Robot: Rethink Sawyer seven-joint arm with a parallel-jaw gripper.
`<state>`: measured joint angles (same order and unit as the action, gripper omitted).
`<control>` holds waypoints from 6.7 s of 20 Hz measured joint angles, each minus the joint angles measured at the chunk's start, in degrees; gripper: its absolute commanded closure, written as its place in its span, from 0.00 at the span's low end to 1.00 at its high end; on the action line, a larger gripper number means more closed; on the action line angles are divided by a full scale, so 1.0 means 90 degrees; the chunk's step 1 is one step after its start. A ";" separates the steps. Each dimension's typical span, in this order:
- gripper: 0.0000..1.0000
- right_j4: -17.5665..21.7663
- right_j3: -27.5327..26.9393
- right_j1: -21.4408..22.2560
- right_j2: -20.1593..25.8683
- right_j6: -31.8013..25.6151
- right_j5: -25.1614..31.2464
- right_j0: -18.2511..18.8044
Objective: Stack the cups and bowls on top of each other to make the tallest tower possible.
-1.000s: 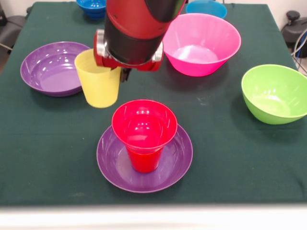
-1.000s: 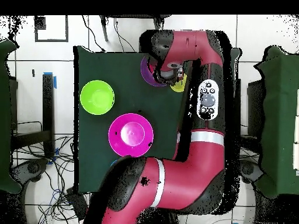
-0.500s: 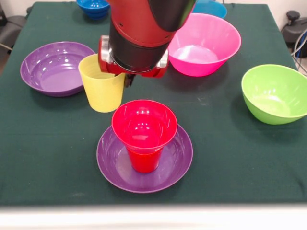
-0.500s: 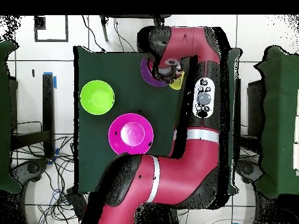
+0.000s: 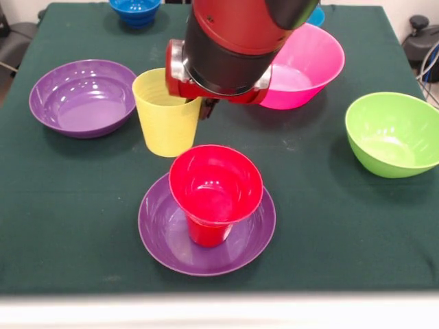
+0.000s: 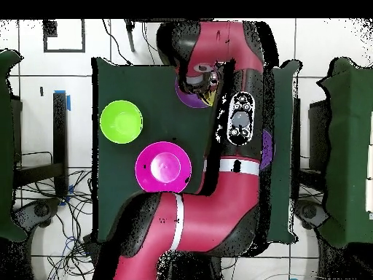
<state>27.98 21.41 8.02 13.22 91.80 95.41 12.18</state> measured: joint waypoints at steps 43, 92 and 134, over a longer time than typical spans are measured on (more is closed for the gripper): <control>1.00 -0.0477 0.2920 0.1578 -0.0605 0.0000 -0.1422 0.0815; 1.00 -0.0787 0.2264 0.1144 -0.0540 0.0000 -0.1421 0.0160; 1.00 -0.0816 0.1704 0.0612 -0.0557 0.0000 -0.2066 0.0129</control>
<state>20.63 36.75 13.53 8.21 91.80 76.82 13.34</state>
